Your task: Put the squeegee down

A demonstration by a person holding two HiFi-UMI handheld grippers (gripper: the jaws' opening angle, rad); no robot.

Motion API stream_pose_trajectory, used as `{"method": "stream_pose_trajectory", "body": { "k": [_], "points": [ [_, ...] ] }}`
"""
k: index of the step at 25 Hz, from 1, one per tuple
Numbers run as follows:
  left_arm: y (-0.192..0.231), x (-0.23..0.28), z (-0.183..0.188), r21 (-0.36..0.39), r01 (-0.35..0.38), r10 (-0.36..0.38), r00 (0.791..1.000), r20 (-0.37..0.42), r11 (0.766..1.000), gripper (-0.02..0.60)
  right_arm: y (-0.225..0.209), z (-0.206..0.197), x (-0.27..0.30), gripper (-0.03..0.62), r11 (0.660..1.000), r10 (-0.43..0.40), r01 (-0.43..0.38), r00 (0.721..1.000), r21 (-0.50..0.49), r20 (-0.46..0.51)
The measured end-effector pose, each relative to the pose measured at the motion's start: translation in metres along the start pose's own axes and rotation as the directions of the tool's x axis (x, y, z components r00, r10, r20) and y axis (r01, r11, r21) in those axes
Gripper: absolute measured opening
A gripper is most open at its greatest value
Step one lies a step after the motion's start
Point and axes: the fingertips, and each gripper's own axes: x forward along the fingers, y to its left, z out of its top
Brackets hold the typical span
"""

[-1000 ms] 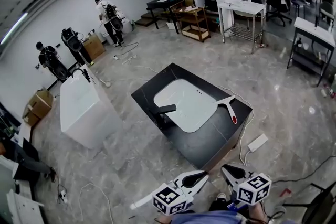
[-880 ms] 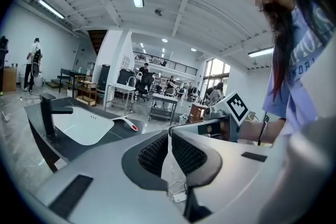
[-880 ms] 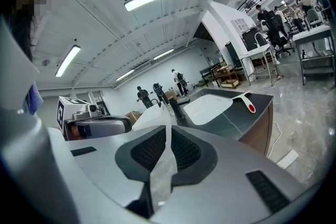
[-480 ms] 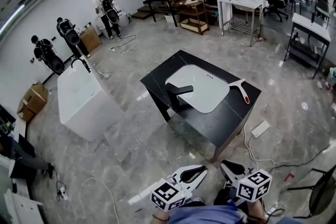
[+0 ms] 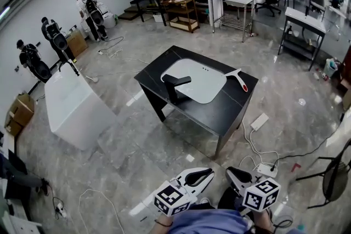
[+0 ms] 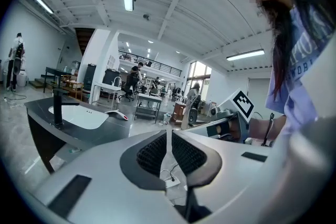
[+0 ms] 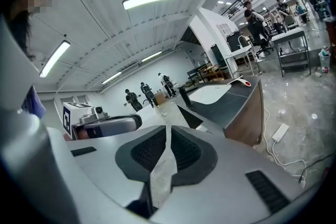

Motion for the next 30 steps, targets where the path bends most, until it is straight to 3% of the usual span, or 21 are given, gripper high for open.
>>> {"method": "stream_pose_trajectory", "body": {
  "k": [15, 30],
  "points": [
    [-0.049, 0.015, -0.002, 0.019, 0.113, -0.113, 0.993, 0.034, 0.993, 0.026, -0.003, -0.024, -0.061, 0.034, 0.993, -0.12, 0.12, 0.992, 0.004, 0.042],
    [-0.055, 0.026, -0.001, 0.022, 0.11, -0.111, 0.993, 0.036, 0.994, 0.026, -0.012, -0.007, -0.071, 0.032, 0.993, -0.114, 0.116, 0.991, -0.017, 0.075]
  ]
}}
